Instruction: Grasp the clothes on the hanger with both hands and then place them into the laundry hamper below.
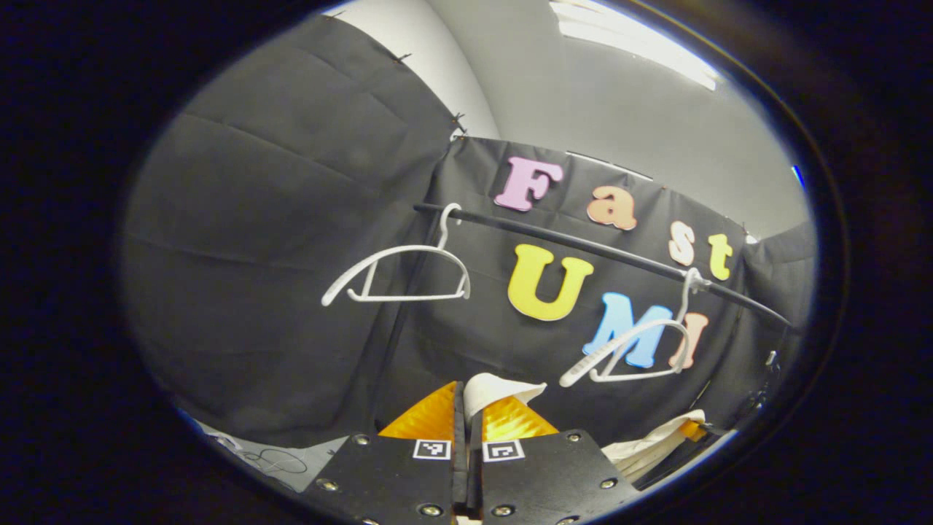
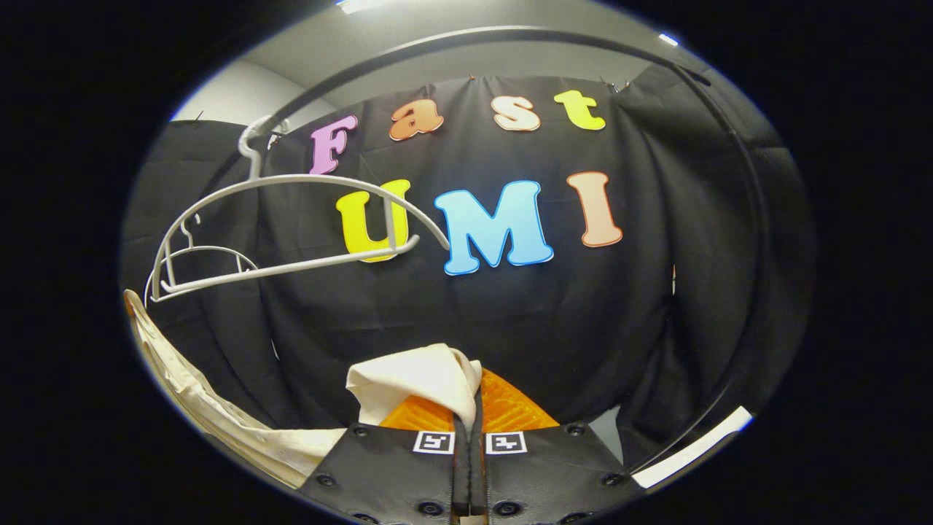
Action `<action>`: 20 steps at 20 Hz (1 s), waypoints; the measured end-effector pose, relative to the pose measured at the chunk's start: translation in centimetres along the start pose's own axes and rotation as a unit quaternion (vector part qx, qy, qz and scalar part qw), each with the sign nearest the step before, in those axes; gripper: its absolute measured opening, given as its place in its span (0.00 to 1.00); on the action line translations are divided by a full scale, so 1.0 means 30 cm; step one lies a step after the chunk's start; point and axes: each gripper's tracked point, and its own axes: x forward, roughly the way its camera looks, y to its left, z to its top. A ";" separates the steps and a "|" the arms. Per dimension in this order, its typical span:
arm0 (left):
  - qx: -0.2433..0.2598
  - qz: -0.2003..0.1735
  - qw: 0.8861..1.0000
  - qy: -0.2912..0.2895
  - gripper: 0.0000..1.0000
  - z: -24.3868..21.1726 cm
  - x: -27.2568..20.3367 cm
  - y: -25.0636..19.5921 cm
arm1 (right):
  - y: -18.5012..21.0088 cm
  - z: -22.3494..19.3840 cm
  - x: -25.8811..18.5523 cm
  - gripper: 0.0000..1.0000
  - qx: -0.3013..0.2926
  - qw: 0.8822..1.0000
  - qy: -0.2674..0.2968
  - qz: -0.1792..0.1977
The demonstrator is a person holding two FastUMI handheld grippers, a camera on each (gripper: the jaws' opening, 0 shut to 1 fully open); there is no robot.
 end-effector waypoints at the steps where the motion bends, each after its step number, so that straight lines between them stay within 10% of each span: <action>1: 0.011 -0.016 1.000 0.004 0.01 0.000 -0.013 -0.014 | 0.027 0.018 -0.053 0.01 -0.003 1.000 -0.005 -0.001; 11: 0.076 -0.133 0.987 0.044 0.01 -0.021 -0.215 -0.080 | 0.189 0.070 -0.531 0.01 -0.004 1.000 -0.024 -0.014; 20: 0.098 -0.116 0.983 0.099 0.01 -0.230 -0.291 0.042 | 0.489 -0.222 -0.640 0.01 0.013 0.993 0.065 0.101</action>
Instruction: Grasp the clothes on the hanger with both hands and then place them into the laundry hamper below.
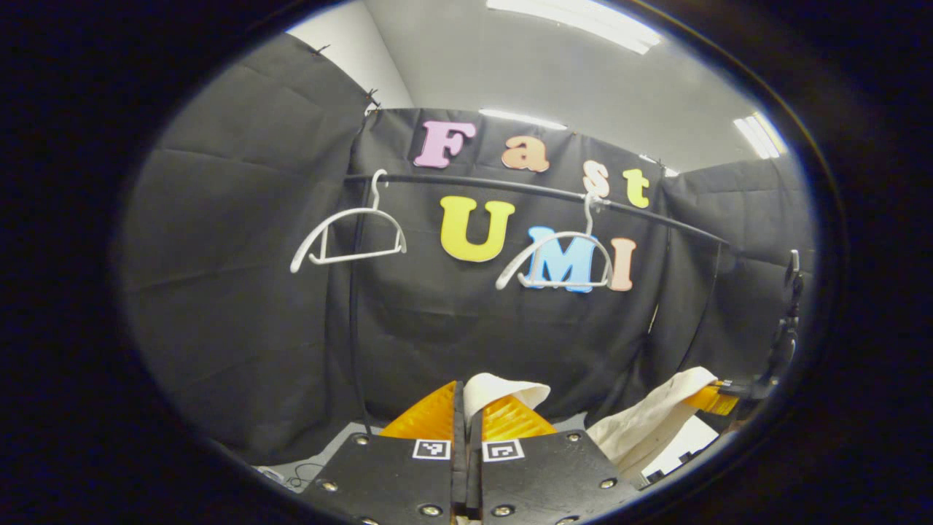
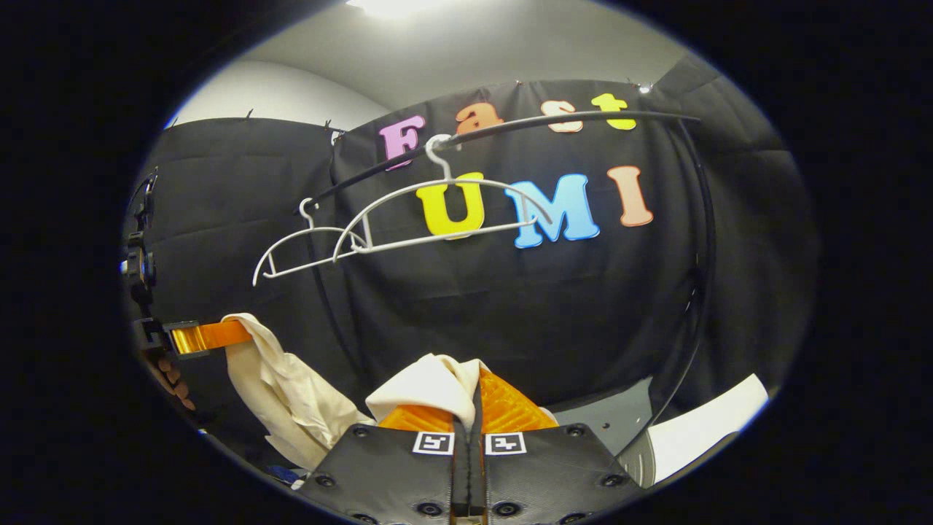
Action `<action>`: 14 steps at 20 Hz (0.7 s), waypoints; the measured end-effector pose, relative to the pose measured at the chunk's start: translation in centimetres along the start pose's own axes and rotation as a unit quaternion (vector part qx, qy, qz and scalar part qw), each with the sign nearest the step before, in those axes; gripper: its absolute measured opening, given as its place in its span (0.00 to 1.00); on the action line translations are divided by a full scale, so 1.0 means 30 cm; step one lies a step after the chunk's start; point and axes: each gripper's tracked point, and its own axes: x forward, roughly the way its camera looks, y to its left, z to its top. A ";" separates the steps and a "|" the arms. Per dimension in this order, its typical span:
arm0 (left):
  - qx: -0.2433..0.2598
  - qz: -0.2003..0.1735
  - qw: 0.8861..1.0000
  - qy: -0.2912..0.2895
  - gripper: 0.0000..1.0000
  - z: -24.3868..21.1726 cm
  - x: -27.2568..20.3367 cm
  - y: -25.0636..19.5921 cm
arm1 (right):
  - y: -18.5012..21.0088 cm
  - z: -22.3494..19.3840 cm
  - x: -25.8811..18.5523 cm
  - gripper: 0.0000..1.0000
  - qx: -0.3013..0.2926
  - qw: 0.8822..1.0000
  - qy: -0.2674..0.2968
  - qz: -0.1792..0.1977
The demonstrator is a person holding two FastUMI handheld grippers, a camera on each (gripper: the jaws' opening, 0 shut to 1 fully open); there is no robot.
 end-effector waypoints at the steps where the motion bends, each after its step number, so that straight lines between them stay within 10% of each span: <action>1: 0.005 0.006 1.000 0.008 0.01 -0.039 0.004 0.011 | 0.022 -0.047 0.014 0.01 -0.003 1.000 0.014 0.012; 14: 0.049 -0.033 0.984 0.166 0.01 -0.827 0.229 0.074 | 0.026 -0.735 0.187 0.01 0.010 0.985 0.171 -0.024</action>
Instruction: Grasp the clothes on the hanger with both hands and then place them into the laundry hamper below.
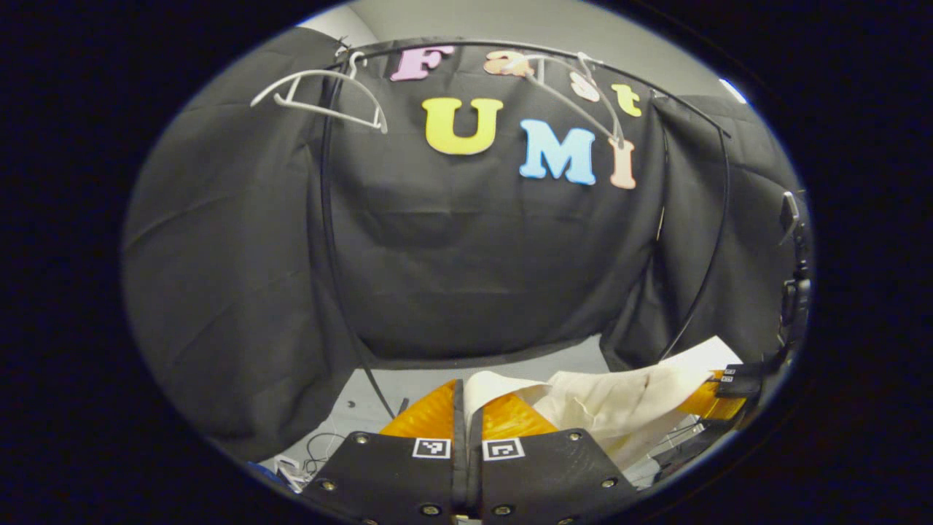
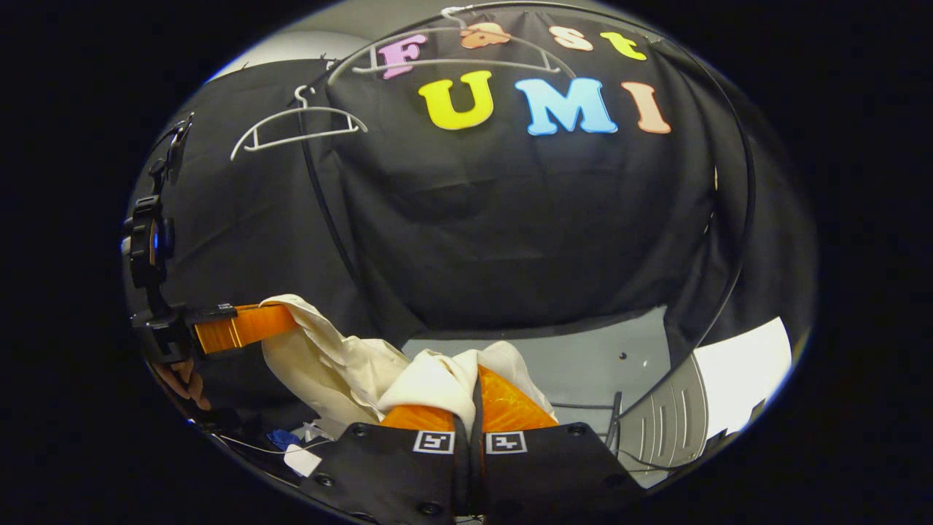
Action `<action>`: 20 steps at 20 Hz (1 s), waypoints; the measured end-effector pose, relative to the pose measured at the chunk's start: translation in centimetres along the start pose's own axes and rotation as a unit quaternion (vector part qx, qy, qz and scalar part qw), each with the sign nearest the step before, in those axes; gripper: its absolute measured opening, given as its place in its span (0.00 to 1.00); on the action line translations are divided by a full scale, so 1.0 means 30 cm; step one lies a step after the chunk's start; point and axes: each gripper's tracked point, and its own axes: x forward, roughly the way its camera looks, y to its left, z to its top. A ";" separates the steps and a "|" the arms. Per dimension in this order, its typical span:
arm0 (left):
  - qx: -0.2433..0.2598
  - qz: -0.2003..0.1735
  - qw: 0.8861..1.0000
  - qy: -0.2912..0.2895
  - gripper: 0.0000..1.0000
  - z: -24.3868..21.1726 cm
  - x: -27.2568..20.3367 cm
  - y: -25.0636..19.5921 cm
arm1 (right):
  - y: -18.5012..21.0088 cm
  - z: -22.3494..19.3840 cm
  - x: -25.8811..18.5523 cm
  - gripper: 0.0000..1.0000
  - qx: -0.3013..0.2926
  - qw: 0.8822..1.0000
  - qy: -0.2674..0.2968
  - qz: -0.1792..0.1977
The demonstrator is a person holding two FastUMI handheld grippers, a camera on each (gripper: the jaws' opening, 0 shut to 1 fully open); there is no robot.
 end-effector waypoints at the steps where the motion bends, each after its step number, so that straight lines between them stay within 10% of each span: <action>1: 0.002 -0.003 1.000 0.012 0.01 -0.062 0.034 0.005 | -0.014 -0.048 0.033 0.02 0.005 1.000 0.016 -0.007; 20: -0.070 0.007 0.980 0.184 0.01 -1.157 0.663 0.162 | -0.006 -0.945 0.640 0.02 0.035 0.976 0.211 -0.037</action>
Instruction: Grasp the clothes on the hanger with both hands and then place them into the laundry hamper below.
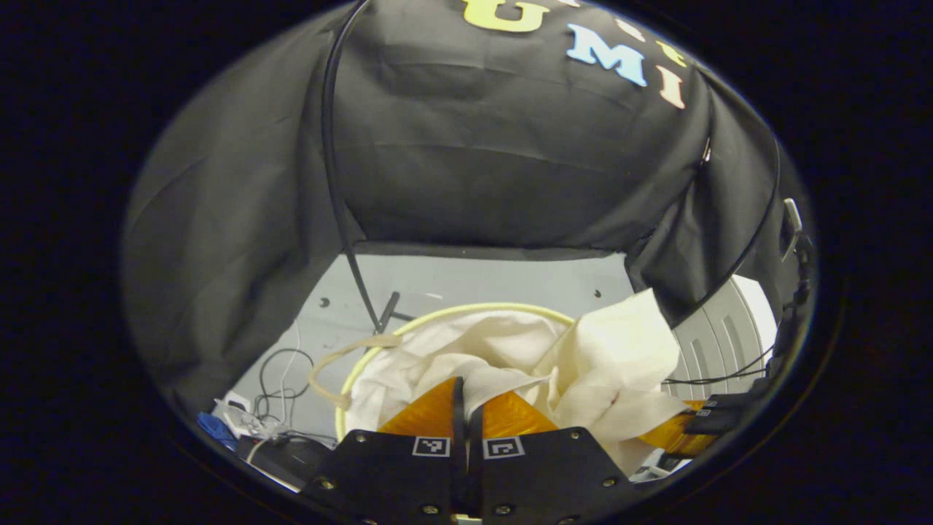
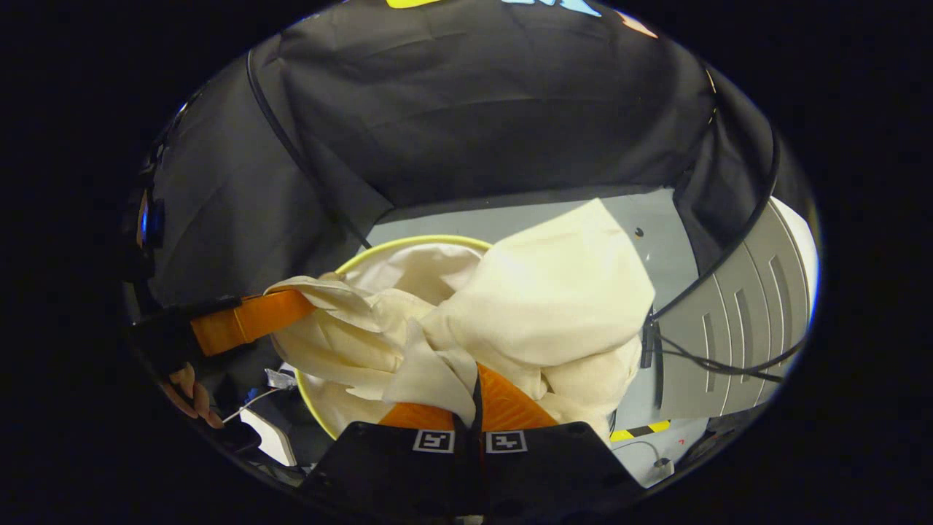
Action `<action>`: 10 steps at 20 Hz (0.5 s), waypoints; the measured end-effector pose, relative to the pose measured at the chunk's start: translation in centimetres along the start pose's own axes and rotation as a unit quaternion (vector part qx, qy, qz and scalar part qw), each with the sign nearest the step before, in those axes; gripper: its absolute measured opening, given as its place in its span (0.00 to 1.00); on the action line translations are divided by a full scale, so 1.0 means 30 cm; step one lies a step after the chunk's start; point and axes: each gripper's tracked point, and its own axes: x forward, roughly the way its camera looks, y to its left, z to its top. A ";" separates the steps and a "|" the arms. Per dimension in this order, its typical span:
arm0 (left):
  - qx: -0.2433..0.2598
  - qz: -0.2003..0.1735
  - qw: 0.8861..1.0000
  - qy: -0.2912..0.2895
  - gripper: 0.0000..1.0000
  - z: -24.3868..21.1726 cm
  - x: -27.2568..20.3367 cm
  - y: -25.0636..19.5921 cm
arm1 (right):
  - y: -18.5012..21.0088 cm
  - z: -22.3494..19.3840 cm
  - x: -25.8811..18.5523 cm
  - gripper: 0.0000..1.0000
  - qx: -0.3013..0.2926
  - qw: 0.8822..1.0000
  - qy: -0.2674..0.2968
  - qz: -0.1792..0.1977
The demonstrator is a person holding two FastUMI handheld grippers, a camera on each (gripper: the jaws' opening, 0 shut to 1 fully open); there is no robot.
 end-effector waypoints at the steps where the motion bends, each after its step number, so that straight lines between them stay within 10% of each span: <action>1: 0.002 0.001 1.000 0.013 0.01 -0.027 0.039 0.003 | 0.000 -0.018 0.036 0.00 -0.003 1.000 0.009 -0.003; 10: 0.025 0.015 0.997 0.078 0.02 -0.133 0.234 -0.011 | -0.010 -0.058 0.149 0.07 -0.046 0.998 0.047 -0.006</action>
